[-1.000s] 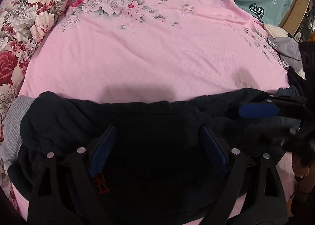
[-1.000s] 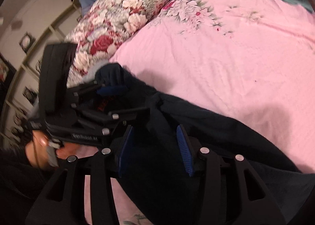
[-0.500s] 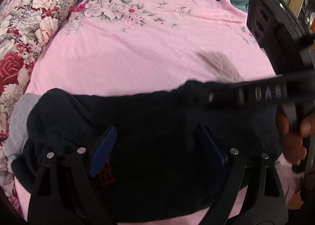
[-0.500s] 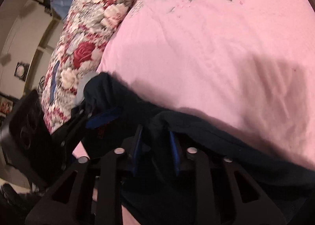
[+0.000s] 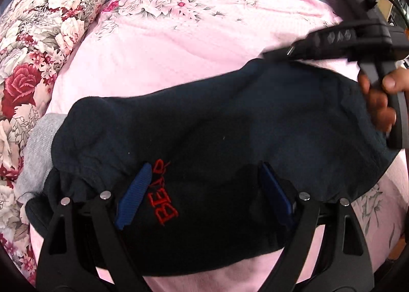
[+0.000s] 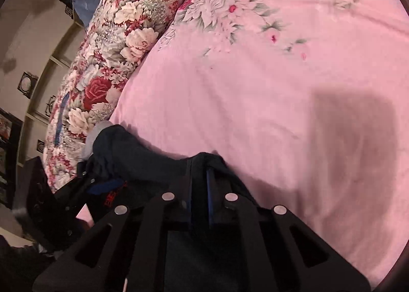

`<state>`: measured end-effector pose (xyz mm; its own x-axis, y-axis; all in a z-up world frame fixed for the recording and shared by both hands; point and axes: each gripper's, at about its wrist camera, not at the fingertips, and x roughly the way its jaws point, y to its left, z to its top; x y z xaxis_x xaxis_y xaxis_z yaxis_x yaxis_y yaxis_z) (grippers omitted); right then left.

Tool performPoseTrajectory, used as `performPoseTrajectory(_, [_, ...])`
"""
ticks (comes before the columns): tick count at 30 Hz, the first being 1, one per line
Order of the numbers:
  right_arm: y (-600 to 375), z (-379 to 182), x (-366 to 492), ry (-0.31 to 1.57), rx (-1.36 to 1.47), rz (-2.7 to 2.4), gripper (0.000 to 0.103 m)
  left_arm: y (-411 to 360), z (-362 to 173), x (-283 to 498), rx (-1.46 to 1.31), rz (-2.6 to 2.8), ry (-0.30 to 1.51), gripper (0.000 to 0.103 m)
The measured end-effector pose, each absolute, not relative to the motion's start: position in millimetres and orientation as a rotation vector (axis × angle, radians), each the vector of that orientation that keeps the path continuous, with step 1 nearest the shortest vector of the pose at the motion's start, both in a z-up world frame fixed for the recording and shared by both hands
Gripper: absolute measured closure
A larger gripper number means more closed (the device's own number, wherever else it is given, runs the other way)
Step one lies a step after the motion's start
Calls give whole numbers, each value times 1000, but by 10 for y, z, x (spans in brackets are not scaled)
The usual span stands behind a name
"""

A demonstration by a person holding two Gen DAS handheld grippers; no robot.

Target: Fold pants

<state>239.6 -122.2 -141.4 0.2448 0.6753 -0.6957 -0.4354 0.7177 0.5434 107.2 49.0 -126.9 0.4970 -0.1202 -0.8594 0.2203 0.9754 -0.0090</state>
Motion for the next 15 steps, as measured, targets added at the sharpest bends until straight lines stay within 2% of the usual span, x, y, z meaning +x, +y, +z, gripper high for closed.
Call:
performPoseTrajectory(1, [-1439,-1298,2393,1028,229,623,74,503,-1237,1046,103,-212,1030,16])
performPoseTrajectory(2, [-1609,-1234,2381,997,236,540,71,526,-1183,1012,96,-216,1022,16])
performPoseTrajectory(5, [-1954,-1033,2109,930,200,454,71,592,-1000,939,82,-210,962,16])
performPoseTrajectory(8, [-1799,-955,1666,899,107,579,73,681,-928,1043,98,-115,916,12])
performPoseTrajectory(12, [-1495,-1296,1492,993,21,640,73,922,-1147,1380,58,39,977,12])
performPoseTrajectory(14, [-1680,-1428,1593,998,27,573,103,994,-1262,1446,57,47,995,12])
performPoseTrajectory(15, [-1857,-1431,1657,1000,81,542,103,983,-1253,1451,73,50,987,12])
